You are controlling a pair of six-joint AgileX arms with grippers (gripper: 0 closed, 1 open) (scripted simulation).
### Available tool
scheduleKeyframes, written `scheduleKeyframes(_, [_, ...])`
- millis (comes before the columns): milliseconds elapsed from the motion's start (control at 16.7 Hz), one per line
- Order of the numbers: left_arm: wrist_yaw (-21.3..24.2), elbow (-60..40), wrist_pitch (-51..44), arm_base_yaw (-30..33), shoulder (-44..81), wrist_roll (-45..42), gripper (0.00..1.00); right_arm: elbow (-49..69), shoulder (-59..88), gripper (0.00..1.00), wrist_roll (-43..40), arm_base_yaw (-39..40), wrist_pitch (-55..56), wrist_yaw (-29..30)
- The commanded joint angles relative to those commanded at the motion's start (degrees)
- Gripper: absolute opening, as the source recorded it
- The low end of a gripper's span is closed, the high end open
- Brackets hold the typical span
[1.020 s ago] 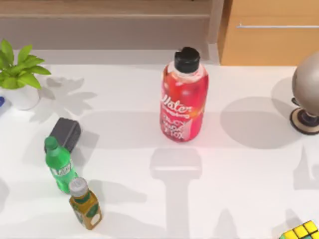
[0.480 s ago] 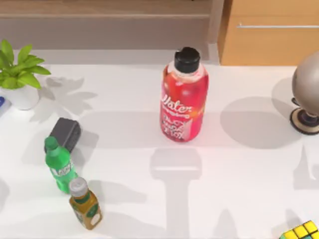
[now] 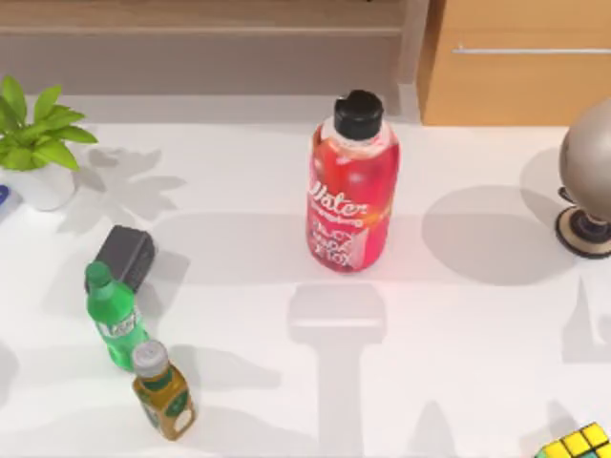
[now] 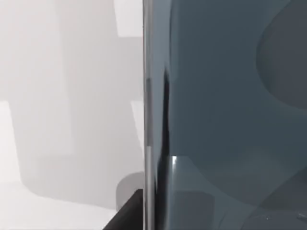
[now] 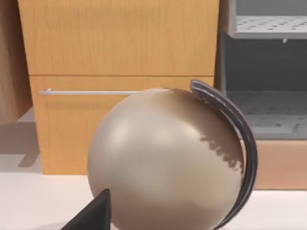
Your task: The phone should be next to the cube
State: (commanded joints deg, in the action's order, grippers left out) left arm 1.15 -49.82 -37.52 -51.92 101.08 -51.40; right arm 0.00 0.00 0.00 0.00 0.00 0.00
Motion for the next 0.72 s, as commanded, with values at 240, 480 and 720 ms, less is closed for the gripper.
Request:
scheduleKeyframes(240, [0.00,0.00,0.00,0.00,0.00,0.00,0.00,0.00,0.00,1.00,0.00,0.00,0.00,0.00])
scheduleKeyframes(480, [0.54,-1.41,-3.85,0.04,-2.57,0.46,0.00,0.00,0.00,1.00,0.00,0.00,0.00,0.00])
scheduleKeyframes(720, [0.54,-2.70,-6.59,0.06,-4.04,0.50,0.00,0.00,0.00,1.00,0.00,0.00,0.00,0.00])
